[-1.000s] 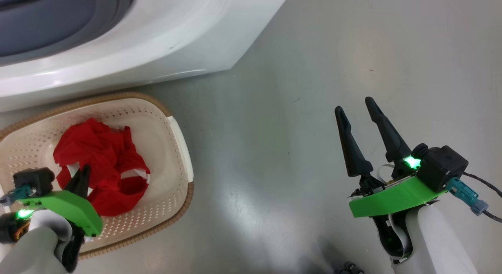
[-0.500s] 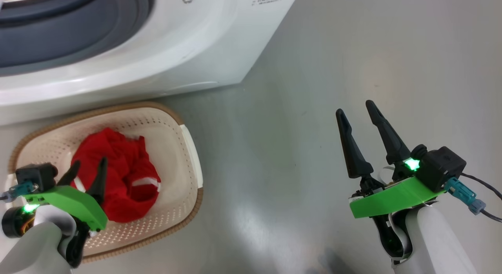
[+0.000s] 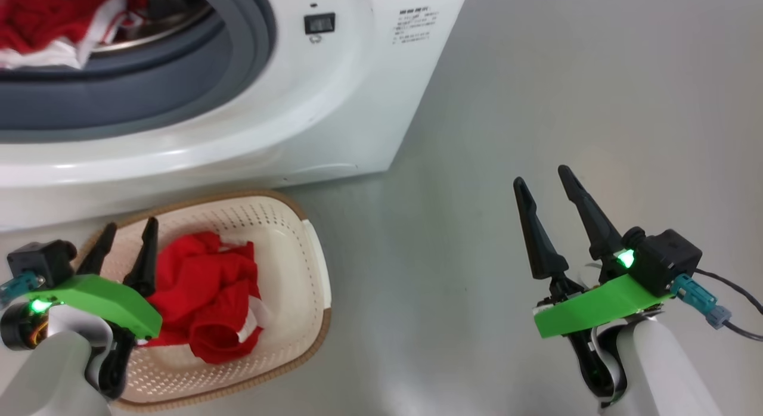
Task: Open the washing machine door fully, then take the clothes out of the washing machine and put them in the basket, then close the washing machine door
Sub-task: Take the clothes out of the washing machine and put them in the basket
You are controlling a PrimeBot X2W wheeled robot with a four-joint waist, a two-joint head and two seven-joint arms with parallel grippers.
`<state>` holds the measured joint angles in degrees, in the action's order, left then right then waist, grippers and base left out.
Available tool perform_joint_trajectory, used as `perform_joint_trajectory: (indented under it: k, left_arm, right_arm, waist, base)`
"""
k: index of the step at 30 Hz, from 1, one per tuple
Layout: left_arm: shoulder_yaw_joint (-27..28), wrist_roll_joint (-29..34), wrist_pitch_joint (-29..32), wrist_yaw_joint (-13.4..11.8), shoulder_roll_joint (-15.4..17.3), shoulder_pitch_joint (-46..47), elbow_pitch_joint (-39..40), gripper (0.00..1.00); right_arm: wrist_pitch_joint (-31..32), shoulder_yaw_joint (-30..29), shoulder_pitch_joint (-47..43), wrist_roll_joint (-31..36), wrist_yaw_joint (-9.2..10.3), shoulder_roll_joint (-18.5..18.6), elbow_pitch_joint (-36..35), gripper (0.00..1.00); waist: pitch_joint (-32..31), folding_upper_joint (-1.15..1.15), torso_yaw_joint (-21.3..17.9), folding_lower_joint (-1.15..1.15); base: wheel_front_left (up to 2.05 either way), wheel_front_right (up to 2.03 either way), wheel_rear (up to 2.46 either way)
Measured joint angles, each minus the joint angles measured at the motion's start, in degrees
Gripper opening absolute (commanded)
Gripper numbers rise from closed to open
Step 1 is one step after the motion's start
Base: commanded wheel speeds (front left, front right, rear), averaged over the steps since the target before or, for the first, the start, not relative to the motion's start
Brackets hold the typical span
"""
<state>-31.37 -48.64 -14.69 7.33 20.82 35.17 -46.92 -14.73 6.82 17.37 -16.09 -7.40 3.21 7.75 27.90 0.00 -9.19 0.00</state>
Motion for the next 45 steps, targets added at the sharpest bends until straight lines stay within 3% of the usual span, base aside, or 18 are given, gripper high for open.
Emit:
perform_joint_trajectory:
  k: [10, 22, 33, 45]
  left_arm:
    - [10.56, 8.45, 0.00, 0.00, -2.86, -6.89, 8.18, 1.00]
    - [20.72, 18.53, 0.00, 0.00, -6.11, -17.09, 20.00, 1.00]
    - [26.05, 25.27, 0.00, 0.00, -8.39, -26.47, 29.29, 1.00]
    - [31.22, 27.69, 0.00, 0.00, -10.61, -36.65, 36.22, 1.00]
  right_arm:
    - [0.00, -0.56, -3.65, 1.51, 0.00, 0.10, 1.41, 1.00]
    - [0.00, -0.96, -8.43, 1.22, 0.00, 2.68, 2.24, 1.00]
    - [0.00, -1.78, -12.63, -0.64, 0.00, 4.32, 2.20, 1.00]
    - [0.01, -2.36, -17.57, -1.24, 0.00, 4.95, 1.89, 1.00]
  waist:
    - [-6.59, 0.00, 1.88, 0.00]
    - [-14.21, 0.00, 4.48, 0.00]
    - [-19.52, 0.00, 5.70, 0.00]
    - [-23.08, 0.00, 6.25, 0.00]
  base:
    - [0.00, 0.00, 0.00]
    - [0.00, 0.00, 0.00]
    - [0.00, 0.00, 0.00]
    - [0.00, 0.00, 0.00]
